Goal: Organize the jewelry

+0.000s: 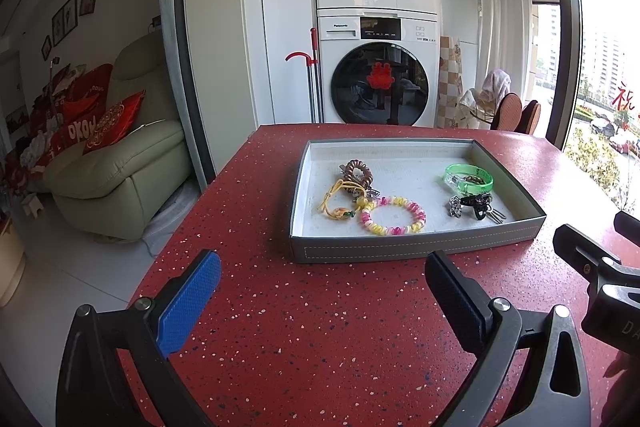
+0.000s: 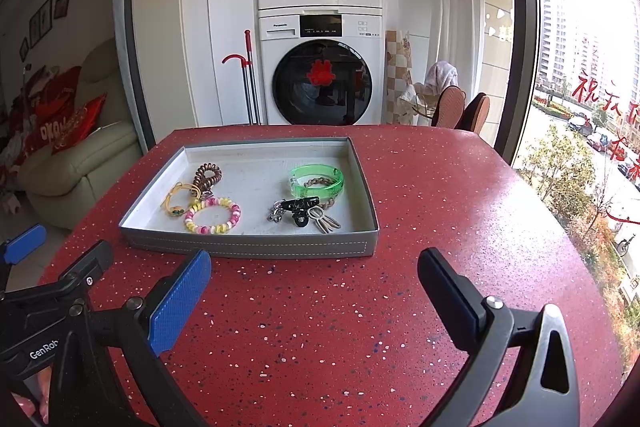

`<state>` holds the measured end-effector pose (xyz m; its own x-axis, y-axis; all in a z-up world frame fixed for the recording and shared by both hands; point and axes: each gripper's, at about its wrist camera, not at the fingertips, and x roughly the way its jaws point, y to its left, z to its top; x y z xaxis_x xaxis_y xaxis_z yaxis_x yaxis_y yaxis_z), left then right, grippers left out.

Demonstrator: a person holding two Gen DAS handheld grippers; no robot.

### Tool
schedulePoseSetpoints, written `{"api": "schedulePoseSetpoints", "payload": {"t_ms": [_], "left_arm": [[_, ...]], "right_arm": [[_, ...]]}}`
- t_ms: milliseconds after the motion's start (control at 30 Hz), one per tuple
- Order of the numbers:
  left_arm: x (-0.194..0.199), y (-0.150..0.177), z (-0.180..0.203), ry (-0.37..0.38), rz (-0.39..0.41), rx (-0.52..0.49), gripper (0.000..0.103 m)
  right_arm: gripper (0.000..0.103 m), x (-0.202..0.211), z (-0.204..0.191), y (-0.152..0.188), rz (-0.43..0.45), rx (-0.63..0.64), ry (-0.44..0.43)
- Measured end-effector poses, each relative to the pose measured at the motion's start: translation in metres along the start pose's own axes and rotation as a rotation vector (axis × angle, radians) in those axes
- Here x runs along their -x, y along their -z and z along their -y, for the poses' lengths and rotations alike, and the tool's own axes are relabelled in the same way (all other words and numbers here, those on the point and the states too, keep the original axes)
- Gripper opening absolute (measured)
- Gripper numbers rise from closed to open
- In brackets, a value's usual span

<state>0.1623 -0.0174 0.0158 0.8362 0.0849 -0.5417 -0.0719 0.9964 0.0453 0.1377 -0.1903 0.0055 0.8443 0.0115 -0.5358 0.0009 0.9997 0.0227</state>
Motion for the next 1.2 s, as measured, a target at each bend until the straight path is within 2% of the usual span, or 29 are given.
{"api": "schedulePoseSetpoints", "payload": {"t_ms": [1200], "left_arm": [[0.0002, -0.001, 0.0014, 0.003, -0.007, -0.001, 0.103]], "right_arm": [[0.103, 0.0019, -0.0045, -0.0054, 0.002, -0.003, -0.002]]}}
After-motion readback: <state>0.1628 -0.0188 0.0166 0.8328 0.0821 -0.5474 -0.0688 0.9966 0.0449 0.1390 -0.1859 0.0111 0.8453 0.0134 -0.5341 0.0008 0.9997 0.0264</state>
